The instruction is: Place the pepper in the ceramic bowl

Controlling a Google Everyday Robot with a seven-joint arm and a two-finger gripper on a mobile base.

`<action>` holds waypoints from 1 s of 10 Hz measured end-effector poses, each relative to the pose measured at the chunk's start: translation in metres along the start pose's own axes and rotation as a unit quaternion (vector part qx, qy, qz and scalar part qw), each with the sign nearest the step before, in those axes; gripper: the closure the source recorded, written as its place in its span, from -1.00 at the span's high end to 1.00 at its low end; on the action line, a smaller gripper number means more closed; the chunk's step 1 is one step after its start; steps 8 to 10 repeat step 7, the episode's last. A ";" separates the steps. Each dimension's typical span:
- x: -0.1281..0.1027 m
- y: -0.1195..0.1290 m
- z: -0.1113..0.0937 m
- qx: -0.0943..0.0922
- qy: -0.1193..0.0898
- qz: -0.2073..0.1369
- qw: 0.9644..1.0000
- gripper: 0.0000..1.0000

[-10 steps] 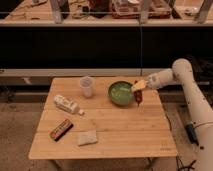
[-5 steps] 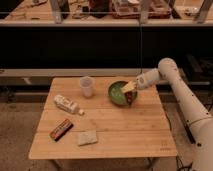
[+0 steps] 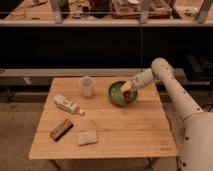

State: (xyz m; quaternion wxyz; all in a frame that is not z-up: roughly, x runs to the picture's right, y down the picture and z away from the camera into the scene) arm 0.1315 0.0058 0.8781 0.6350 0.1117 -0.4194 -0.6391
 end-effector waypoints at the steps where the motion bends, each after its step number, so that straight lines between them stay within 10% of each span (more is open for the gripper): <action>1: 0.004 0.014 0.000 -0.014 0.009 0.033 0.999 0.35; 6: 0.021 0.069 -0.018 -0.039 0.076 0.199 0.976 0.54; 10: 0.021 0.071 -0.019 -0.039 0.078 0.202 0.975 0.54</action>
